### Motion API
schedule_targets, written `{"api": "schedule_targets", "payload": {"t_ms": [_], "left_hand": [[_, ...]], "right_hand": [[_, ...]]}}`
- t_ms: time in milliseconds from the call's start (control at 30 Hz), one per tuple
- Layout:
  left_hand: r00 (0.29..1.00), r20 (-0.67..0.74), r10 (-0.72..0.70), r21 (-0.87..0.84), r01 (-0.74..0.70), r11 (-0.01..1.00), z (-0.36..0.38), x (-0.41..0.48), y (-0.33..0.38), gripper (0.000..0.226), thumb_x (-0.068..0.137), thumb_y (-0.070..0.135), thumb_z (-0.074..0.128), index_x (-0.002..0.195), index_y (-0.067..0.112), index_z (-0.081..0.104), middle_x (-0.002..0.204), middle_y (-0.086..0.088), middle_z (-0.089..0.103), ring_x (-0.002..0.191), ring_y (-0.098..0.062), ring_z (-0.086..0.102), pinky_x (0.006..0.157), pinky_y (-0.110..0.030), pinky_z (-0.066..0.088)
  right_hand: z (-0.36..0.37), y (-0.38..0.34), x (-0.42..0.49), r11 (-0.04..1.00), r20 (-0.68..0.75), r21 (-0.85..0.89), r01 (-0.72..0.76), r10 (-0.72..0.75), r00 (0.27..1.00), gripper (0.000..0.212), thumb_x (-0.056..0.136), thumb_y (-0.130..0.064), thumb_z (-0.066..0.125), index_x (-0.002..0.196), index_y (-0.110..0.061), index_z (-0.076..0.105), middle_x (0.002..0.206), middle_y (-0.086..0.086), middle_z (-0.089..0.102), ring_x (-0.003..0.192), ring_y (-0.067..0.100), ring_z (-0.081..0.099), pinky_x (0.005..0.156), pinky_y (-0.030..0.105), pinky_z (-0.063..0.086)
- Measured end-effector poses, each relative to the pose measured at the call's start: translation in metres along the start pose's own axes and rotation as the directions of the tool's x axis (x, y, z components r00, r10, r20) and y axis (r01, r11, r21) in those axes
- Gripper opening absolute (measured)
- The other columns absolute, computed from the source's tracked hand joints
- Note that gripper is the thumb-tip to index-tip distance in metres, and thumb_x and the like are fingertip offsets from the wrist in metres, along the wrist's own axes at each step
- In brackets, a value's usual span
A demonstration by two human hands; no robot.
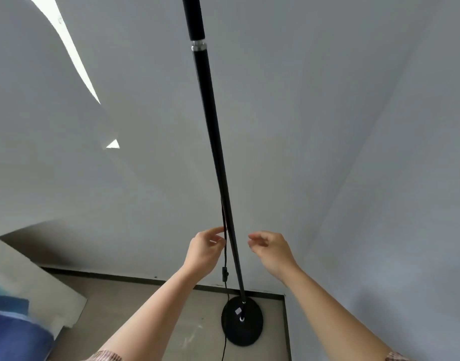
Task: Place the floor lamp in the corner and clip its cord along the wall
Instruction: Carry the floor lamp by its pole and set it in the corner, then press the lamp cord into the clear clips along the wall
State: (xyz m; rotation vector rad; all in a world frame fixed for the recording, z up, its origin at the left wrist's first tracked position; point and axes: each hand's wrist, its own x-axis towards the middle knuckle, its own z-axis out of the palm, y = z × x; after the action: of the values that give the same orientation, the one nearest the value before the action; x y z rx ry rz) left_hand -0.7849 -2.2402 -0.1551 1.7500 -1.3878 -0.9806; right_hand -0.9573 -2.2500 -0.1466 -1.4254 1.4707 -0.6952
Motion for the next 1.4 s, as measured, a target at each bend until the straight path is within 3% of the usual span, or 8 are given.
{"api": "schedule_targets", "payload": {"t_ms": [267, 533, 767, 900, 1033, 1167, 1300, 1400], "left_hand": [[0.997, 0.058, 0.059, 0.044, -0.061, 0.997, 0.035, 0.039, -0.063, 0.015, 0.090, 0.025, 0.056, 0.095, 0.027, 0.070, 0.078, 0.003, 0.073, 0.074, -0.008, 0.068, 0.066, -0.021, 0.051], [0.950, 0.243, 0.195, -0.485, -0.056, 0.873, 0.042, 0.090, -0.068, 0.016, 0.091, 0.019, 0.057, 0.090, 0.021, 0.073, 0.088, -0.003, 0.072, 0.095, -0.017, 0.069, 0.076, -0.027, 0.057], [0.893, 0.402, 0.202, -0.653, 0.125, 0.747, 0.048, 0.094, -0.054, 0.010, 0.079, 0.019, 0.059, 0.077, 0.016, 0.068, 0.082, -0.005, 0.070, 0.105, -0.025, 0.066, 0.088, -0.042, 0.051], [0.870, 0.443, 0.218, -0.668, 0.158, 0.727, 0.041, 0.090, -0.046, 0.010, 0.075, 0.011, 0.059, 0.070, 0.016, 0.066, 0.072, -0.002, 0.067, 0.100, -0.024, 0.067, 0.095, -0.046, 0.049], [0.867, 0.461, 0.188, -0.623, 0.165, 0.765, 0.037, 0.082, -0.039, 0.020, 0.085, 0.017, 0.052, 0.077, 0.016, 0.071, 0.080, -0.005, 0.071, 0.101, -0.022, 0.066, 0.097, -0.048, 0.048], [0.927, 0.356, 0.117, -0.628, 0.145, 0.765, 0.040, 0.063, -0.042, 0.034, 0.074, 0.025, 0.054, 0.103, 0.022, 0.073, 0.099, -0.002, 0.074, 0.103, -0.017, 0.066, 0.090, -0.040, 0.052], [0.929, -0.004, -0.371, -0.629, 0.286, 0.723, 0.060, 0.028, -0.069, 0.027, 0.087, 0.012, 0.049, 0.106, 0.010, 0.068, 0.087, -0.003, 0.070, 0.080, -0.014, 0.065, 0.070, -0.026, 0.051], [0.844, 0.120, -0.523, -0.465, 0.513, 0.721, 0.081, -0.012, -0.089, 0.023, 0.089, 0.005, 0.046, 0.097, 0.007, 0.068, 0.085, -0.004, 0.065, 0.072, -0.014, 0.058, 0.065, -0.025, 0.045]], "right_hand": [[0.045, 0.081, 0.041, 0.998, 0.045, -0.057, -0.012, 0.015, 0.999, 0.032, 0.099, -0.021, 0.043, 0.126, -0.014, 0.060, 0.132, 0.004, 0.061, 0.123, 0.017, 0.053, 0.099, 0.024, 0.036], [0.077, 0.129, 0.091, 0.946, 0.170, 0.309, -0.102, 0.050, 0.984, 0.046, 0.093, -0.018, 0.047, 0.138, -0.027, 0.044, 0.143, 0.002, 0.043, 0.135, 0.020, 0.036, 0.105, 0.033, 0.028], [0.081, 0.130, 0.105, 0.964, -0.561, -0.081, 0.254, -0.255, 0.788, 0.032, 0.083, -0.016, 0.068, 0.102, -0.026, 0.043, 0.111, -0.002, 0.039, 0.097, 0.014, 0.048, 0.082, 0.029, 0.045], [0.055, 0.125, 0.113, 0.990, -0.789, 0.024, 0.140, -0.067, 0.611, 0.045, 0.076, -0.026, 0.077, 0.099, -0.011, 0.042, 0.107, 0.005, 0.041, 0.099, 0.027, 0.049, 0.076, 0.036, 0.044], [0.020, 0.123, 0.109, 1.000, -0.696, 0.022, -0.009, 0.022, 0.718, 0.039, 0.083, -0.043, 0.066, 0.104, -0.013, 0.052, 0.107, 0.009, 0.061, 0.100, 0.028, 0.058, 0.083, 0.041, 0.040], [-0.015, 0.100, 0.083, 0.986, -0.683, 0.127, 0.107, 0.009, 0.730, 0.034, 0.087, -0.039, 0.061, 0.072, -0.012, 0.049, 0.060, 0.001, 0.052, 0.054, 0.022, 0.052, 0.046, 0.026, 0.037], [-0.020, 0.075, 0.037, 0.991, -0.628, 0.136, -0.007, 0.092, 0.773, 0.030, 0.081, -0.038, 0.061, 0.091, -0.011, 0.051, 0.067, -0.002, 0.053, 0.056, 0.018, 0.053, 0.049, 0.028, 0.039], [-0.003, 0.085, -0.008, 0.944, -0.416, 0.277, -0.179, 0.286, 0.863, 0.038, 0.086, -0.050, 0.049, 0.087, -0.012, 0.051, 0.069, -0.002, 0.050, 0.058, 0.015, 0.048, 0.051, 0.029, 0.033]]}}
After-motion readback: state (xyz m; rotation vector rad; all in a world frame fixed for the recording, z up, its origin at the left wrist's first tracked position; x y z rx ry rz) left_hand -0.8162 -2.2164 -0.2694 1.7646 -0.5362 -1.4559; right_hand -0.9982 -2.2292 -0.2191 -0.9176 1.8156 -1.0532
